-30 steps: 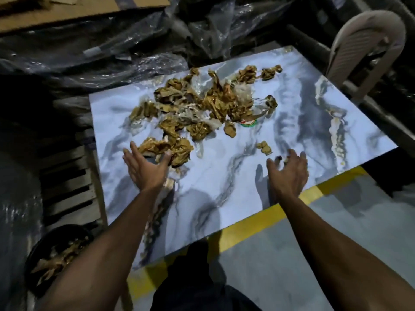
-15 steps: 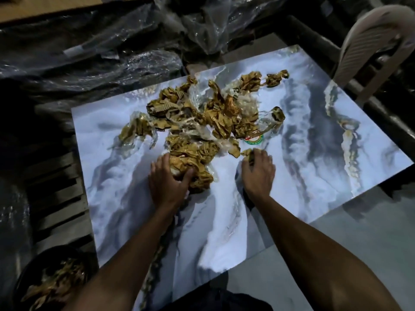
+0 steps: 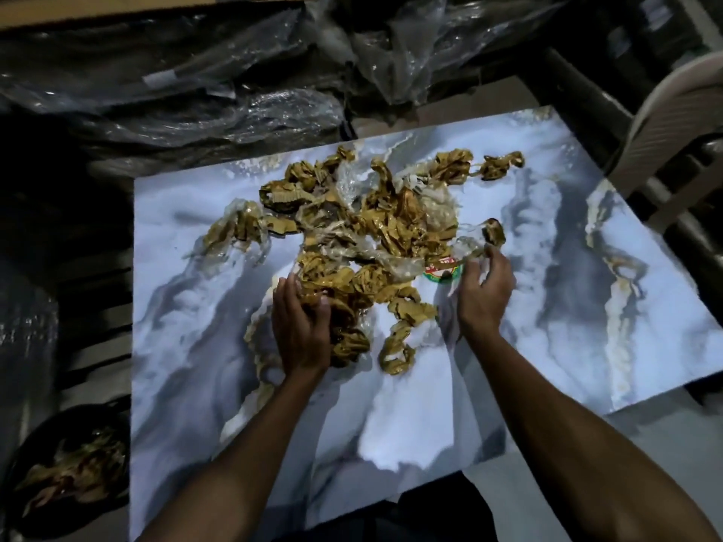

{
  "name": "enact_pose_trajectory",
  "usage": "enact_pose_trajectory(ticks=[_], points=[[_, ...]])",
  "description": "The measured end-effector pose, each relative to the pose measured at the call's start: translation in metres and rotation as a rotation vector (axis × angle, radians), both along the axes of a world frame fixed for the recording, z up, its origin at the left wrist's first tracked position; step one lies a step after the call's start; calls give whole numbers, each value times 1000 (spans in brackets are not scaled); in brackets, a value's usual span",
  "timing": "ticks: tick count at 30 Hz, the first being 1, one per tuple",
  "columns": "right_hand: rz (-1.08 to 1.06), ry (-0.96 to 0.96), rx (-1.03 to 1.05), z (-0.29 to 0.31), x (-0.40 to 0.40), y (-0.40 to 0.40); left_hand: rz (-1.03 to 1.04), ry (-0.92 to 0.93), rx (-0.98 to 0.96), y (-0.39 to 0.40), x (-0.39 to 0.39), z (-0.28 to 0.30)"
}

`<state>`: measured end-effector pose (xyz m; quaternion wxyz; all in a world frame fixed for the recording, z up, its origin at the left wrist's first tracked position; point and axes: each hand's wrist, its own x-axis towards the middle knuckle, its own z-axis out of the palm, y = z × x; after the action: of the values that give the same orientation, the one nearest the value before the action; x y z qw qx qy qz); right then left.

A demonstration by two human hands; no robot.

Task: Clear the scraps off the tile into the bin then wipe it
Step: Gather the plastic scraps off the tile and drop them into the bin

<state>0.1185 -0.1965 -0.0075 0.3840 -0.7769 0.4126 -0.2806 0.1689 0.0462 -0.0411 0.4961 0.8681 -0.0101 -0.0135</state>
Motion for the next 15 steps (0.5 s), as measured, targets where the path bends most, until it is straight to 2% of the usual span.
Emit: enact_pose_trajectory(ticks=[3,8,12,15], points=[[78,62,-92,0,28,-52,112,10,-22,-10,-1,-4],[386,178,-12,-18,69,-109,330,62,-67,-31,1,-7],[692,231,-87,-27,80,-108,413,112,-79,-40,-2,-9],[885,173,-163,-33,74,-96,432,178,-219,-36,1,-21]])
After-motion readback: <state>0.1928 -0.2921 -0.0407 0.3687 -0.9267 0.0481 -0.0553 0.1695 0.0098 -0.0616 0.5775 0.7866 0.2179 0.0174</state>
